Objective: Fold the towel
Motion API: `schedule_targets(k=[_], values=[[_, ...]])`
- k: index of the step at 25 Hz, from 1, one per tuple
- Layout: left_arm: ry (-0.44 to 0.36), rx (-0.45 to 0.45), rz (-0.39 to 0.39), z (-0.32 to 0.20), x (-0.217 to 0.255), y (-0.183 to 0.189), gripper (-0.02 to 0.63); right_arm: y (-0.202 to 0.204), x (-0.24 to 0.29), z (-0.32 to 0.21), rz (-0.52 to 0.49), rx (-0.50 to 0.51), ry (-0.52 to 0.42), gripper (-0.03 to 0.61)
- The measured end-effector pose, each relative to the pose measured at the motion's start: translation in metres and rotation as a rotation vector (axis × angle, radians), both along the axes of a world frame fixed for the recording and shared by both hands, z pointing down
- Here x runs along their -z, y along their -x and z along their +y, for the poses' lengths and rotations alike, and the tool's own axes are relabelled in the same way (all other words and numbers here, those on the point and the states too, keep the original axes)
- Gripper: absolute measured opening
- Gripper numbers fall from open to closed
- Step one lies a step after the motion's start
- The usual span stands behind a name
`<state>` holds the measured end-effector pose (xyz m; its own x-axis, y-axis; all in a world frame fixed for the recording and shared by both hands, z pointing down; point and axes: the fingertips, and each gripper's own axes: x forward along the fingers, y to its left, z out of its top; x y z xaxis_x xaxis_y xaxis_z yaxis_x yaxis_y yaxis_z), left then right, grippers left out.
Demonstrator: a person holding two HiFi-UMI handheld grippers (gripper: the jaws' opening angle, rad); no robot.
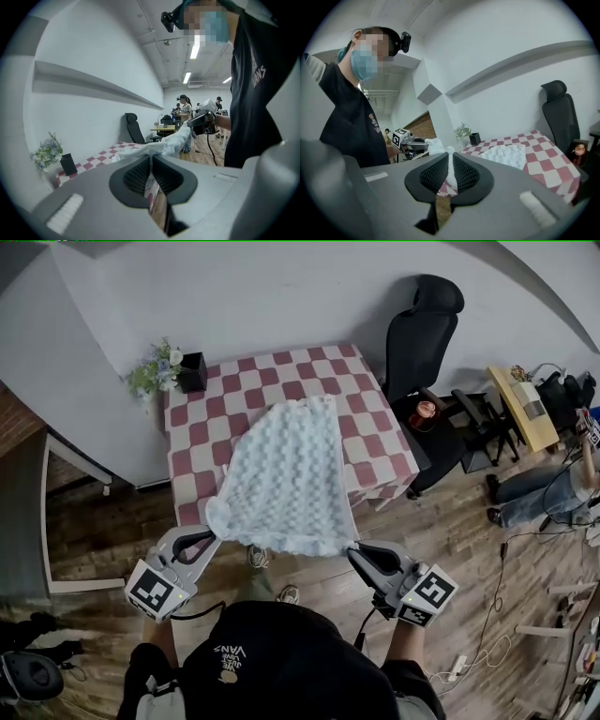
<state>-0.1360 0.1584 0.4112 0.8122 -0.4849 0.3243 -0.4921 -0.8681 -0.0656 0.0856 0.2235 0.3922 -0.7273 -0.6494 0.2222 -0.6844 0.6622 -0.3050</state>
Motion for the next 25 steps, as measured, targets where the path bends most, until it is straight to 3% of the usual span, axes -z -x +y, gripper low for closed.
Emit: schedule_targets(k=[5,14,25], values=[[0.009,0.003,-0.035,0.024,-0.006,-0.004,0.02,-0.002,-0.009,0.016,0.014,0.009,0.011,0.029],[-0.007,0.015,-0.012,0.016,-0.02,-0.003,0.02,-0.005,-0.022,0.014,0.01,0.005,0.05,0.029],[0.059,0.037,-0.032,-0.078,-0.048,-0.026,0.02,-0.036,-0.05,-0.095,0.069,-0.169,0.068,0.029]])
